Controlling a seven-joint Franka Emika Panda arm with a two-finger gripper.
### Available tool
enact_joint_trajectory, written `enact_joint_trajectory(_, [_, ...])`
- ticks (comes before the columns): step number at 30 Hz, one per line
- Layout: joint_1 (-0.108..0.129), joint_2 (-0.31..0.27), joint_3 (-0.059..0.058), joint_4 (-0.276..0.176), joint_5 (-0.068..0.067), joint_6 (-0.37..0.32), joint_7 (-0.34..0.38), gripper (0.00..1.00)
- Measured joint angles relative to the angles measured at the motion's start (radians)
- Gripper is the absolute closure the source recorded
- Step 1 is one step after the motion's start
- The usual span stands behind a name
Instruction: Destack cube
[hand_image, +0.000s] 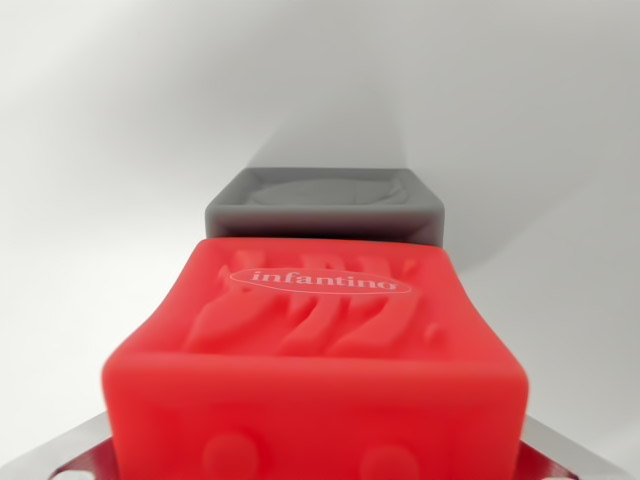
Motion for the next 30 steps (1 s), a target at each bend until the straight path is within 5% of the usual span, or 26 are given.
enact_joint_trajectory(30, [0.001, -0.109, -0.002, -0.010, 0.000, -0.096, 0.000, 1.00])
